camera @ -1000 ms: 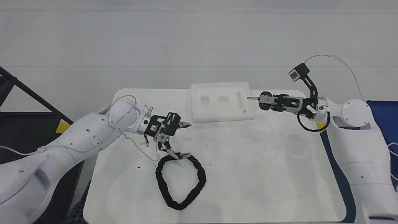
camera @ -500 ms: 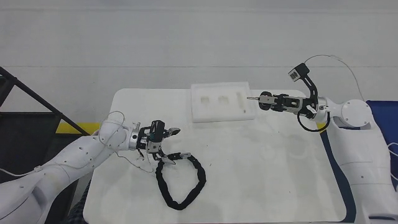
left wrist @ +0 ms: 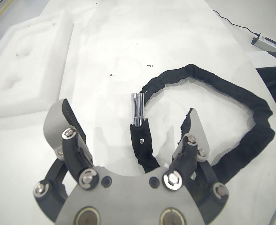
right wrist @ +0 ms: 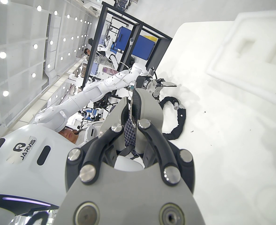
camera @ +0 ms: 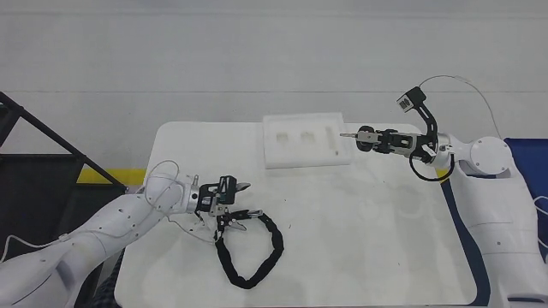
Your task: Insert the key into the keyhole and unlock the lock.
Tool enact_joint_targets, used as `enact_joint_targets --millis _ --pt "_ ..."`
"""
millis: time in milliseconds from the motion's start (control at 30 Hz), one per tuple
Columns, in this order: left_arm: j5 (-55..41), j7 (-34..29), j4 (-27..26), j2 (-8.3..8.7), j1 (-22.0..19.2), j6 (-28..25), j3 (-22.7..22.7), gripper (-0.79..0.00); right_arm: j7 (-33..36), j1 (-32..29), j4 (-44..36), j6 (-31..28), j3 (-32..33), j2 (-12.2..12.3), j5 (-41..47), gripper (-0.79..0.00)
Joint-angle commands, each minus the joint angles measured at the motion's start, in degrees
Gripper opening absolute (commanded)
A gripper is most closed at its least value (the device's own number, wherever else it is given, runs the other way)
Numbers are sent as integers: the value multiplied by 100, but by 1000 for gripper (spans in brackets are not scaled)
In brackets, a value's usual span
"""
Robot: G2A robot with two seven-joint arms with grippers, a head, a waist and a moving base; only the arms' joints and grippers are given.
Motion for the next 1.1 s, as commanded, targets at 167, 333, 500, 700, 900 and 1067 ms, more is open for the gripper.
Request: enact_joint_targets --millis 167,333,500,700,900,1067 --pt "21 8 213 -186 97 -69 -8 0 0 0 0 0 0 0 0 -785" --pt "257 176 409 -299 117 -62 7 0 0 0 0 0 0 0 0 -785" --pt "501 338 587 -382 147 4 16 -15 0 0 0 0 0 0 0 -785" --pt "629 430 742 -473 188 36 -8 -188 0 0 0 0 0 0 0 -785" --pt "688 361 864 -558 193 24 -60 -342 0 0 0 0 0 0 0 -785" --pt "694 277 948 -629 205 5 -107 -385 0 0 0 0 0 0 0 -785"
